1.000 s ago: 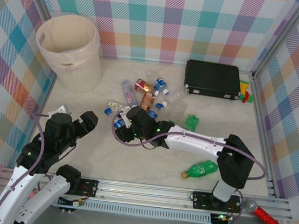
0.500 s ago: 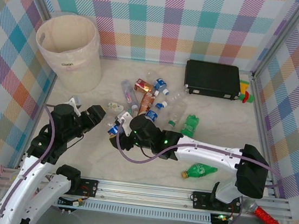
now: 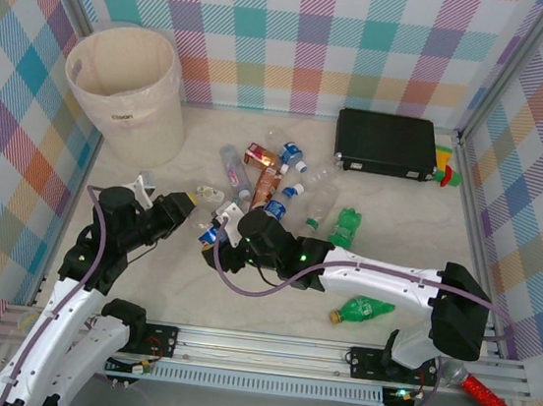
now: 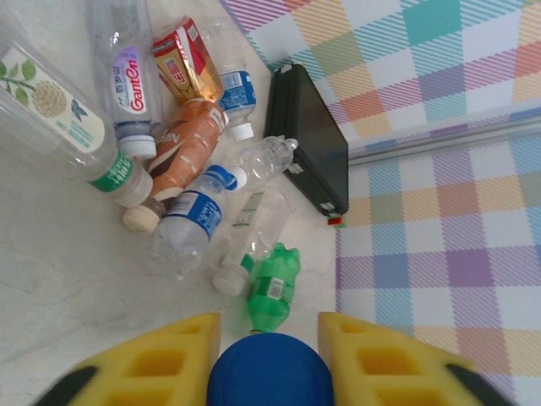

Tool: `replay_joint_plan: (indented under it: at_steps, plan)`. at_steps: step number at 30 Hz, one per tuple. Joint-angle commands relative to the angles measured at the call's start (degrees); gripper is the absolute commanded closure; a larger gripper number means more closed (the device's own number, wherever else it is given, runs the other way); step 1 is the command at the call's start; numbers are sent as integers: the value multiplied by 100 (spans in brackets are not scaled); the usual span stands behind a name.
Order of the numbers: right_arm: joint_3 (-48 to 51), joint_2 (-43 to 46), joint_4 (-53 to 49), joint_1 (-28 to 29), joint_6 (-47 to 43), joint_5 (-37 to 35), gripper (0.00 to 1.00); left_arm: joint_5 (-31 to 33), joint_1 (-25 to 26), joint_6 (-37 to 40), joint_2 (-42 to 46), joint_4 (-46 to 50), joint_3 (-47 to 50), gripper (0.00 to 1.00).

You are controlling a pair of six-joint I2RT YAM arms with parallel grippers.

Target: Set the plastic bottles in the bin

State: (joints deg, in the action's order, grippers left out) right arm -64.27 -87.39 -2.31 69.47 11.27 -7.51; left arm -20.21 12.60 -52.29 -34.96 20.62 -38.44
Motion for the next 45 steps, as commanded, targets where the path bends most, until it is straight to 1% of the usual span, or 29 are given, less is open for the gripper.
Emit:
replay_joint_plan:
  at_steps: [1, 2, 3, 4, 5, 6, 9, 12, 16, 19, 21, 26, 29, 31, 35, 38, 41, 43, 45]
  plan:
    - [-15, 218, 325, 47, -41, -17, 44, -223, -39, 51, -12, -20, -55, 84]
    - [-7, 232, 327, 45, -22, -20, 43, -206, -36, 80, -11, 24, -103, 84]
    - [15, 256, 342, 47, -3, -36, 38, -172, -47, 123, -8, 105, -169, 85]
    - [48, 283, 345, 41, 32, -76, 28, -115, -38, 193, -11, 206, -258, 85]
    - [85, 322, 361, 41, 78, -151, 16, -62, -38, 264, -11, 299, -349, 85]
    - [143, 368, 379, 36, 123, -245, 1, 2, -36, 358, -22, 423, -466, 85]
    - [335, 551, 414, 40, 143, -408, 1, 299, -38, 685, -100, 827, -856, 85]
    - [644, 860, 462, 35, 114, -647, 1, 770, -43, 1057, -239, 1272, -1329, 85]
    - [1244, 1432, 601, 23, -28, -993, 1, 1674, -38, 1638, -536, 1816, -2095, 87]
    - [1723, 1917, 779, -20, -154, -1183, 1, 2386, -38, 2091, -863, 2044, -2734, 87]
    - [2059, 2231, 953, -48, -199, -1242, 1, 2795, -38, 2367, -1109, 2093, -3142, 87]
    - [2707, 2884, 1397, -83, -291, -1219, 1, 4113, -38, 2983, -1865, 2143, -4199, 85]
    - [2956, 3202, 1503, -101, -343, -1004, 1, 4808, -39, 3427, -2245, 1791, -4608, 85]
    - [3161, 3423, 1668, -109, -448, -789, 1, 5244, -38, 3712, -2575, 1532, -4888, 87]
    - [3580, 3809, 2024, -116, -605, -715, 1, 6097, -36, 4181, -3202, 1019, -5472, 88]
    - [3677, 4071, 1892, -118, -596, -730, 1, 6532, -44, 4724, -3618, 291, -5768, 87]
    - [3816, 4145, 2037, -127, -534, -726, 1, 6934, -60, 5254, -4104, -521, -6048, 86]
    - [3808, 4105, 2007, -127, -521, -744, 1, 7205, -106, 5358, -4481, -841, -6389, 87]
    - [3810, 4071, 2000, -136, -536, -774, 1, 7503, -166, 5417, -4819, -1079, -6689, 90]
